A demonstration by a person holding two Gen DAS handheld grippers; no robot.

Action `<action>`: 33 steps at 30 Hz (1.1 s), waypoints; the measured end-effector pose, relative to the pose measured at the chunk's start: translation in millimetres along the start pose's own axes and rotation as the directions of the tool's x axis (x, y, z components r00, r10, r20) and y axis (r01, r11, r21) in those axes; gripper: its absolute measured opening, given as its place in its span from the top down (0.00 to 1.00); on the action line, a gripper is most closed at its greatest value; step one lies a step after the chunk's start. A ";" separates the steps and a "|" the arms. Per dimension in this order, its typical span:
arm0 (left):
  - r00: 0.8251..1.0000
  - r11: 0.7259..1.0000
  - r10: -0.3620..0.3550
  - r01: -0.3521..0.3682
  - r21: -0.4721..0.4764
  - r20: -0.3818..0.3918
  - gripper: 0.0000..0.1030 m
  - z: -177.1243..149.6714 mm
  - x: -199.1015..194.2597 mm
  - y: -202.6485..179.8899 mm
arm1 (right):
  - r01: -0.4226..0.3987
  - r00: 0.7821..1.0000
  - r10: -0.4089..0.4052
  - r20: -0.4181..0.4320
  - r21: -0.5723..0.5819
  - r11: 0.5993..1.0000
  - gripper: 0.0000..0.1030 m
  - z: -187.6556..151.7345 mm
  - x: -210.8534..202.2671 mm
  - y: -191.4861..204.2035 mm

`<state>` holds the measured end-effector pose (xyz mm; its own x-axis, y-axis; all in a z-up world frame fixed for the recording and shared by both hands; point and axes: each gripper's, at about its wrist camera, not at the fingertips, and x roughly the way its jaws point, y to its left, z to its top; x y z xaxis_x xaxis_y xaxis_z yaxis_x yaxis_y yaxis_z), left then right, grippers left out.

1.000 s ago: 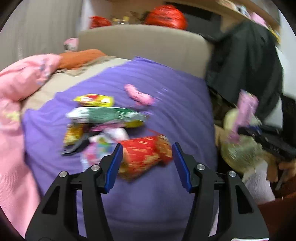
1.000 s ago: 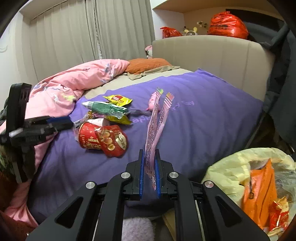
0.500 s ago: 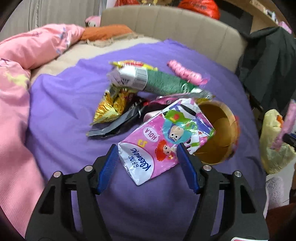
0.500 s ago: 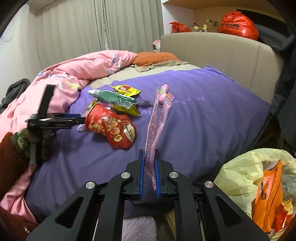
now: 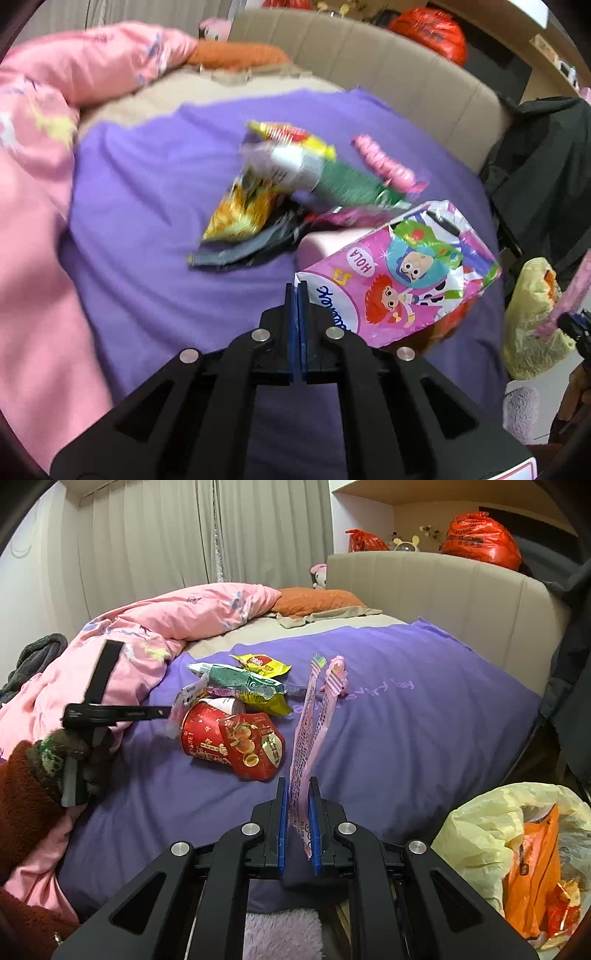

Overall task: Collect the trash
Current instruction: 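Carry the tissue pack and candy strip to the yellow trash bag and release both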

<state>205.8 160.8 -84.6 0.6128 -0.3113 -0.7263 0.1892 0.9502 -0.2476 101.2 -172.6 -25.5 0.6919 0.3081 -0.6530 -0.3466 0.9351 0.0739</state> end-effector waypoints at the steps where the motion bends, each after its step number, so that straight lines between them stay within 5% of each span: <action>1: 1.000 1.000 -0.008 0.008 0.000 0.015 0.99 1.6 -6.1 -3.0 | 0.003 1.000 -0.003 0.002 0.002 1.000 0.89 -0.5 -1.5 -0.3; 10: 0.987 0.998 -0.054 0.047 0.047 0.153 0.99 23.3 -62.5 -41.7 | 0.019 0.999 -0.020 0.046 0.015 1.000 0.89 3.6 -22.1 -2.9; 22: 0.975 0.986 -0.108 0.080 0.148 0.194 0.99 47.4 -87.4 -120.6 | 0.070 0.990 -0.074 0.119 0.041 0.997 0.89 -0.9 -63.2 -35.7; 28: 0.964 0.942 -0.216 0.165 0.291 0.152 0.98 46.8 -72.3 -217.6 | 0.176 0.970 -0.191 0.153 0.107 0.979 0.89 -14.8 -111.8 -88.4; 33: 0.947 0.877 -0.314 0.263 0.401 0.065 0.98 38.2 -39.0 -313.4 | 0.299 0.934 -0.323 0.153 0.157 0.941 0.89 -33.7 -155.2 -132.4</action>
<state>151.9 -124.3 45.9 0.5711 -0.5919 -0.5687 0.6350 0.7576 -0.1508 18.4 -350.1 40.7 0.8550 0.0130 -0.5185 -0.0199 0.9998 -0.0076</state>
